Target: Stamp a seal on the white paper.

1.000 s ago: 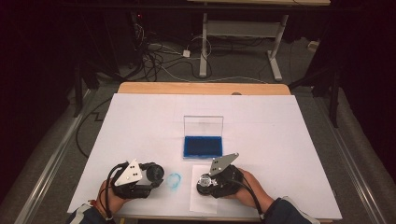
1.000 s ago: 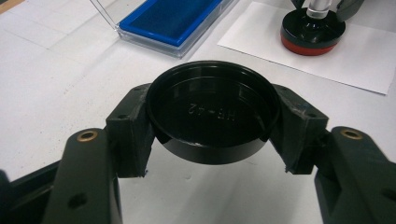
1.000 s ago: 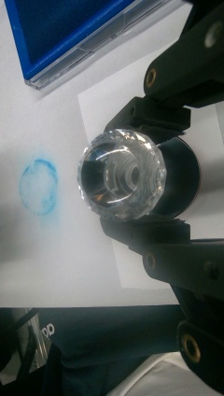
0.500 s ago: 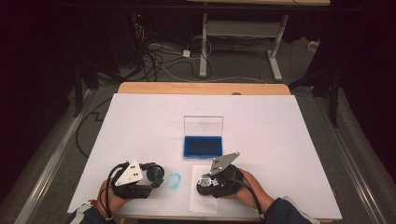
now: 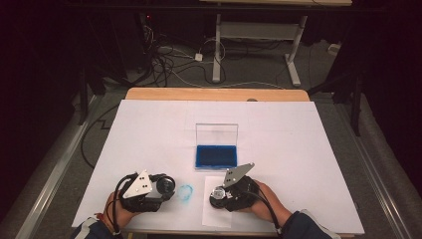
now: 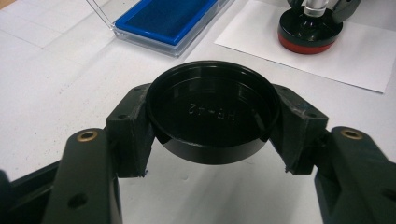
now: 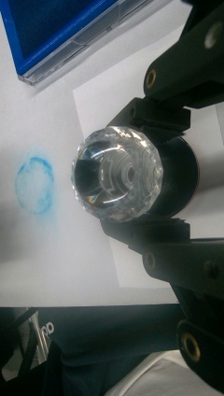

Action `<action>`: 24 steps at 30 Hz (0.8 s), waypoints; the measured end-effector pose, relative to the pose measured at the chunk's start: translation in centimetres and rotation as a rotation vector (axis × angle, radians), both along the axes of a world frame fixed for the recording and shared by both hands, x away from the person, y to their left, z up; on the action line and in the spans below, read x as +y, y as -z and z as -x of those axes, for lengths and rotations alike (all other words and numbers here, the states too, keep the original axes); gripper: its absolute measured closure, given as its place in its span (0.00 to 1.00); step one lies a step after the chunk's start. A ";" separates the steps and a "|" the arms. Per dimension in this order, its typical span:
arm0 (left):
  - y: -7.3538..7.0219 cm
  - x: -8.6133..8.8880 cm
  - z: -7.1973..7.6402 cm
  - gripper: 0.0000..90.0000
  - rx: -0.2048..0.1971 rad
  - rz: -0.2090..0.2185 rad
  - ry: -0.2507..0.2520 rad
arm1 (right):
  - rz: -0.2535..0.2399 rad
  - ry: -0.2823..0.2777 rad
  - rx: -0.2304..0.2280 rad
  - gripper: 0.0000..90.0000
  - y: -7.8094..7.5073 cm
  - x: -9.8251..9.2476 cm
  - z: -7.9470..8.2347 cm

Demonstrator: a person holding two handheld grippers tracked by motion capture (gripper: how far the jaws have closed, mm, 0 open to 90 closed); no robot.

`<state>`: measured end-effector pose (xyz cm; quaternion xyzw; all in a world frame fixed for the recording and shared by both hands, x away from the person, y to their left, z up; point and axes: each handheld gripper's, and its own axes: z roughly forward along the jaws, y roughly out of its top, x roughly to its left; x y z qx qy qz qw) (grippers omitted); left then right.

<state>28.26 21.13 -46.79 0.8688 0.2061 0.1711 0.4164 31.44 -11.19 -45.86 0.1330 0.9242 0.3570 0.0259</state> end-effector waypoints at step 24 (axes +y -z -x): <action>-0.1 0.2 0.0 0.41 -0.001 0.003 -0.002 | 0.011 -0.006 -0.022 0.65 -0.2 0.1 0.1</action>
